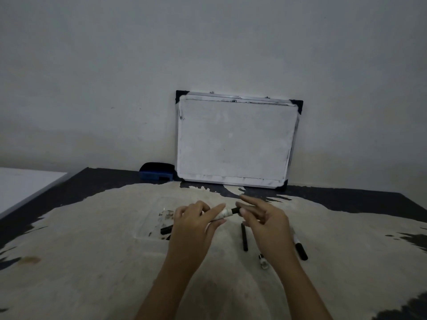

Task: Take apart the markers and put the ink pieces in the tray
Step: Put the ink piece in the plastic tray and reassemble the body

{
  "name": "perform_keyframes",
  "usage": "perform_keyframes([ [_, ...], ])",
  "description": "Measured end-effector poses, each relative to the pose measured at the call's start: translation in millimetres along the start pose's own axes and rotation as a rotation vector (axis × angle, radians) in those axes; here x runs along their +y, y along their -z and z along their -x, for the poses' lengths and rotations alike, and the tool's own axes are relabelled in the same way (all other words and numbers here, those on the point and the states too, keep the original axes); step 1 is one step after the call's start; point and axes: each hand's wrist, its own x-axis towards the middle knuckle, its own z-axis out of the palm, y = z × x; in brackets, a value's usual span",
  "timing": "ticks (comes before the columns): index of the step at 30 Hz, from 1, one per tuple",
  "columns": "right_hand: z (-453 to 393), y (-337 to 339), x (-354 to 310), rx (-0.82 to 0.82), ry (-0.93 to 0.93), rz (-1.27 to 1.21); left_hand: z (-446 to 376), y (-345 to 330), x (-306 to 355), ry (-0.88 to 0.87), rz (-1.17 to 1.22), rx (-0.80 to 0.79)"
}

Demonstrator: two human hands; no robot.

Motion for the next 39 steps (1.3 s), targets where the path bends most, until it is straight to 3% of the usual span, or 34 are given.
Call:
perform_keyframes([
  [6, 5, -1, -3, -0.18, 0.024, 0.108, 3, -3, 10, 0.031, 0.027, 0.037],
  [12, 10, 25, 18, -0.155, -0.255, 0.487, 4, -8, 13, -0.013, 0.079, 0.021],
  [19, 18, 33, 30, -0.303, -0.463, 0.591, 9, -16, 15, -0.087, 0.043, -0.076],
  [23, 18, 34, 34, -0.225, -0.436, 0.502, 8, -16, 16, -0.074, 0.053, -0.106],
  [26, 14, 39, 25, -0.076, -0.415, 0.067, 7, -15, 17, -0.069, 0.098, -0.091],
  [29, 13, 43, 16, -0.096, -0.374, -0.35, 6, -14, 19, -0.082, 0.132, -0.071],
  [33, 14, 44, 17, -0.18, -0.285, -0.292, 6, -14, 20, -0.105, 0.122, -0.065],
  [39, 15, 42, 18, -0.18, -0.152, -0.024, 9, -18, 20, -0.186, 0.073, -0.104],
])
